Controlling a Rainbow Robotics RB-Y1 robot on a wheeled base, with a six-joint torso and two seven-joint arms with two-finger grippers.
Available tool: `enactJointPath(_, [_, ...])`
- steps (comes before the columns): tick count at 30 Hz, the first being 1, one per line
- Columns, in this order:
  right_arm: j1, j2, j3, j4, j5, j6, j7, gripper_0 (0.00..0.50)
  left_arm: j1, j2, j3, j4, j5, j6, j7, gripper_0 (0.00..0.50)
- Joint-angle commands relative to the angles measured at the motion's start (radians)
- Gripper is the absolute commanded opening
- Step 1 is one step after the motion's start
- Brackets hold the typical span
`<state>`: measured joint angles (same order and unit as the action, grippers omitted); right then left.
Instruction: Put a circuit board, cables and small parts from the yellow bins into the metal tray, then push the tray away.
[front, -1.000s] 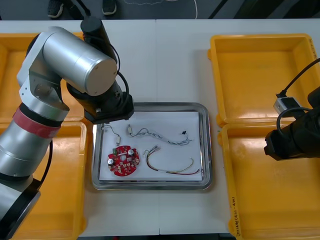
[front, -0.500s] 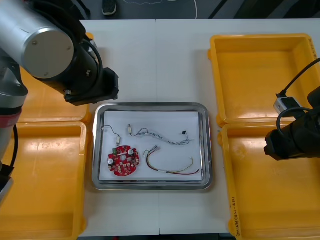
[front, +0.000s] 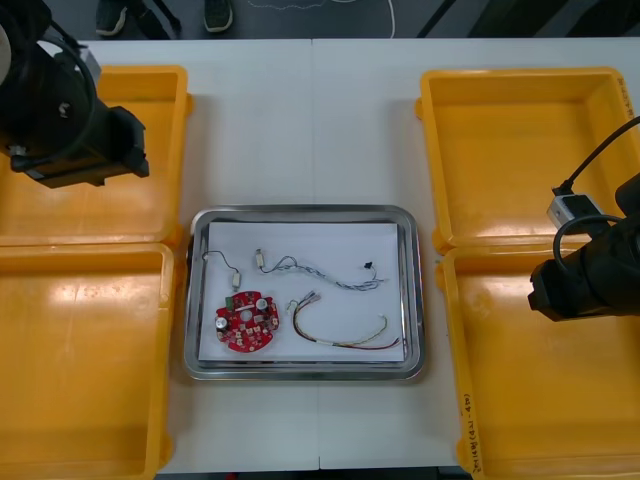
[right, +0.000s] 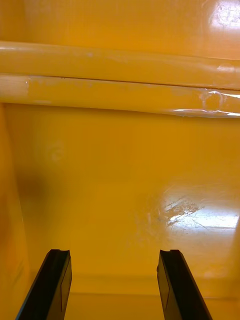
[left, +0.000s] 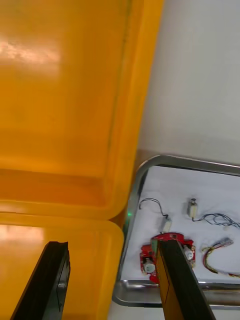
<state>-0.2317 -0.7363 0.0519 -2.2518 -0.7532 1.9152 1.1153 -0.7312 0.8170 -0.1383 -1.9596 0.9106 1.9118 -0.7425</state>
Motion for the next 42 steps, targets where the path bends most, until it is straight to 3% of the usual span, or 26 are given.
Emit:
enactJointPath(1, [0.011,0.008,-0.032,-0.031,0.000,-0.002,-0.037,0.500,-0.047,0.110,0.045,0.044,0.028,0.008,-0.061,0.500])
enactJointPath(6, [0.011,0.008,-0.032,-0.031,0.000,-0.002,-0.037,0.500,-0.047,0.175,0.054,0.125,0.048,0.008,-0.146,0.500])
enactJointPath(14, [0.011,0.008,-0.032,-0.031,0.000,-0.002,-0.037,0.500,0.010,0.194,0.137,0.185,0.053,0.008,-0.287,0.500])
enactJointPath(28, [0.011,0.008,-0.032,-0.031,0.000,-0.002,-0.037,0.500,0.274,0.192,0.382,0.090,0.048,0.008,-0.528,0.500])
enactJointPath(42, [0.011,0.006,-0.050,-0.020,-0.026,-0.001,-0.026,0.500,0.432,0.192,0.411,-0.050,0.106,0.008,-0.583,0.500])
